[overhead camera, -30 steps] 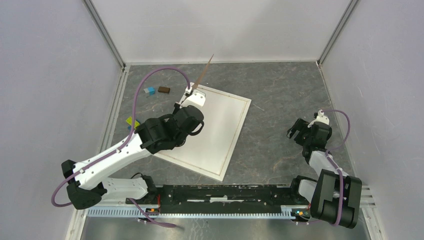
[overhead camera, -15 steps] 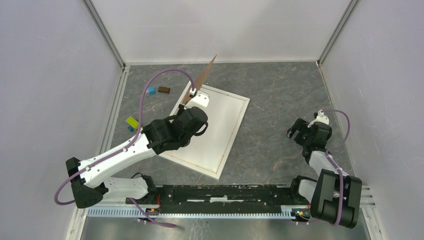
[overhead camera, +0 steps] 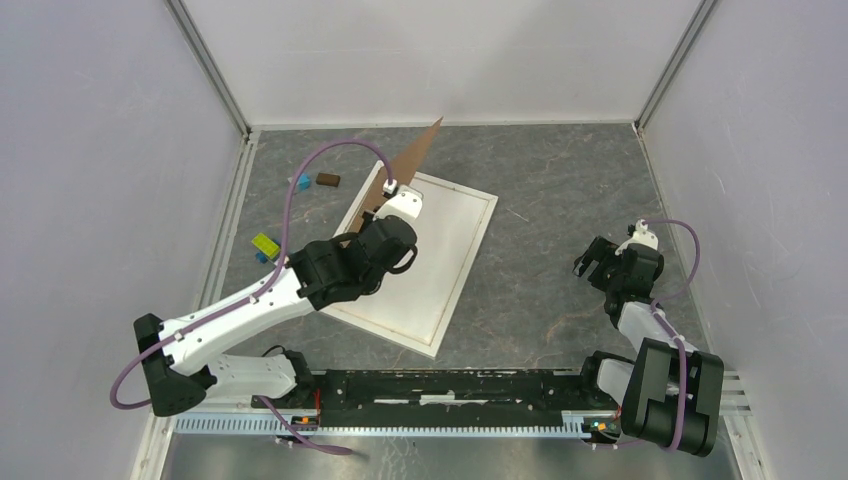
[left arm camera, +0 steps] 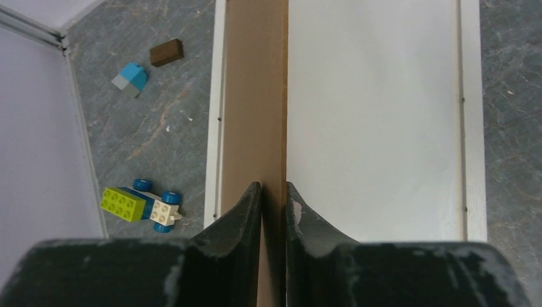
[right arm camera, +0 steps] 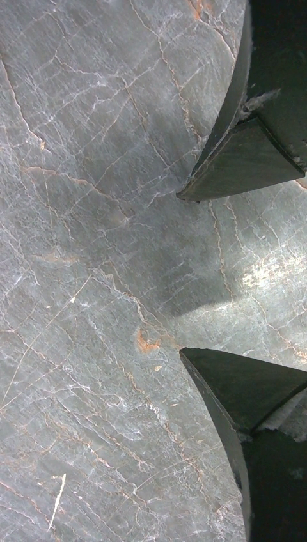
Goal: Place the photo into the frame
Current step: Turn over the photo frame item on the photo frame.
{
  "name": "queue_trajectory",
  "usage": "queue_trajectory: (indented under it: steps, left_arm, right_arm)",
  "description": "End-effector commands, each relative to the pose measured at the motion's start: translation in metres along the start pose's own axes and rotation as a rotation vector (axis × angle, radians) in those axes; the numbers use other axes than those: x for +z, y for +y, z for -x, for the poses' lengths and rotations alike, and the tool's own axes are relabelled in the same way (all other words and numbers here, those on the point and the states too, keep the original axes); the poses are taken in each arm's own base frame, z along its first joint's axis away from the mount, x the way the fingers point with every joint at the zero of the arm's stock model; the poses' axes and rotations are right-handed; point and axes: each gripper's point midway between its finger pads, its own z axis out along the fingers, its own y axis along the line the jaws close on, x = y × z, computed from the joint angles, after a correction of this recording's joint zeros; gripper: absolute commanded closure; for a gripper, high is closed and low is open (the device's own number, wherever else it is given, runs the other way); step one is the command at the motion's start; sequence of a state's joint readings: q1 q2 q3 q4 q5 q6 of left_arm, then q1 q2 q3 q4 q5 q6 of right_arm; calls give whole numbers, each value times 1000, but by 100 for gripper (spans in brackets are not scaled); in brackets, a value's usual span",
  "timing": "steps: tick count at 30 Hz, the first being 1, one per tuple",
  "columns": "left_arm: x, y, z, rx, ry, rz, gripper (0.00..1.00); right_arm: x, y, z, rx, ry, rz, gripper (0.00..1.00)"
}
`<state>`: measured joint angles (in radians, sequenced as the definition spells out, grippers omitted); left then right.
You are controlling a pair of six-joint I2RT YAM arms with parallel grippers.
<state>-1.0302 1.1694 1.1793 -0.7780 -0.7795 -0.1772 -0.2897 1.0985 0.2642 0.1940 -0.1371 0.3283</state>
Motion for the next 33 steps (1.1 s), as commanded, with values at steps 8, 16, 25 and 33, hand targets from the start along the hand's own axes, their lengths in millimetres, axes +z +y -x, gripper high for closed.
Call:
queue_trajectory:
  steps: [8, 16, 25, 33]
  left_arm:
    - [8, -36, -36, -88, 113, -121, 61]
    - [8, -49, -51, -113, 155, -169, 42]
    - [-1, -75, -53, -181, 138, -334, 9]
    - [-27, -100, -43, -246, 148, -535, 0]
  right_arm:
    - [2, 6, -3, -1, -3, 28, 10]
    - [2, 6, -2, -3, -6, 29, 10]
    - [2, 7, -2, -5, -6, 32, 10]
    - [2, 9, -1, -9, -7, 37, 10]
